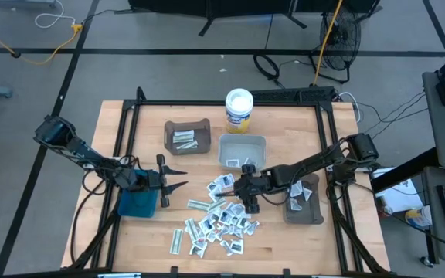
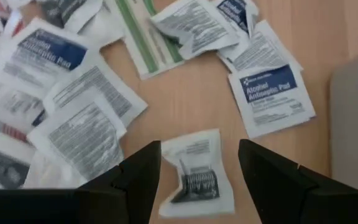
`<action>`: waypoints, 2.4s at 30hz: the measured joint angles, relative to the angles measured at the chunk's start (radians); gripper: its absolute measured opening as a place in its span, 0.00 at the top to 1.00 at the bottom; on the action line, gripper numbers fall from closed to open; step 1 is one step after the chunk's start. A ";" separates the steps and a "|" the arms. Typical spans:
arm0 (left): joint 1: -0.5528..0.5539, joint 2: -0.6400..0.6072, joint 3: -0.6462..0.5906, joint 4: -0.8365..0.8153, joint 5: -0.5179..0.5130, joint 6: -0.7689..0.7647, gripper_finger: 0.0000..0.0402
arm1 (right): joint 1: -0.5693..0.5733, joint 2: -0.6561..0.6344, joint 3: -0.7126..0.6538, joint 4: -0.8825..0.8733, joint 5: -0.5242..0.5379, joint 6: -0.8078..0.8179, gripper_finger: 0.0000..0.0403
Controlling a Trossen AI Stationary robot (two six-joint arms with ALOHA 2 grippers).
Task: Pick & Place First Aid Supplies
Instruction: Put the gray towelette pack into the gray bin
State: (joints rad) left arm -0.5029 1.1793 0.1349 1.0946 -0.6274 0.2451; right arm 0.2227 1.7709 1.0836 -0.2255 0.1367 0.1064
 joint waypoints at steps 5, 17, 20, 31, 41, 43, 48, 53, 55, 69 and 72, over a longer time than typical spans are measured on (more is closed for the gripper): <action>0.015 0.000 0.000 -0.006 0.008 -0.008 0.64 | 0.002 -0.001 0.003 -0.023 0.018 -0.007 0.48; 0.045 0.000 0.000 -0.027 0.025 -0.050 0.64 | 0.005 0.071 0.005 -0.036 -0.002 -0.020 0.48; 0.045 0.000 0.000 -0.028 0.026 -0.052 0.64 | 0.005 0.071 0.005 -0.039 0.010 -0.020 0.48; 0.045 0.000 0.000 -0.029 0.027 -0.048 0.64 | 0.005 0.071 0.005 -0.090 0.010 0.003 0.67; 0.045 0.000 0.000 -0.029 0.027 -0.056 0.64 | 0.005 0.071 0.005 -0.093 -0.006 0.005 0.78; 0.045 0.000 0.000 -0.030 0.027 -0.056 0.64 | 0.005 0.071 0.005 -0.094 -0.007 0.005 0.79; 0.045 0.000 0.000 -0.029 0.027 -0.057 0.64 | 0.005 0.069 0.004 -0.094 -0.009 0.005 0.80; 0.045 0.000 0.000 -0.029 0.027 -0.058 0.64 | 0.004 0.034 0.000 -0.124 -0.007 0.002 0.80; 0.045 0.000 0.000 -0.029 0.027 -0.059 0.64 | 0.004 0.009 0.000 -0.134 -0.005 0.003 0.80; 0.046 0.000 0.000 -0.038 0.032 -0.061 0.64 | -0.017 -0.152 0.002 -0.128 0.030 -0.075 0.81; 0.046 0.000 0.000 -0.037 0.033 -0.060 0.64 | -0.034 -0.187 0.002 -0.130 0.076 -0.117 0.81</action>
State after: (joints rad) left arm -0.4564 1.1793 0.1352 1.0573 -0.5945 0.1848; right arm 0.1889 1.5839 1.0859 -0.3559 0.2128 -0.0106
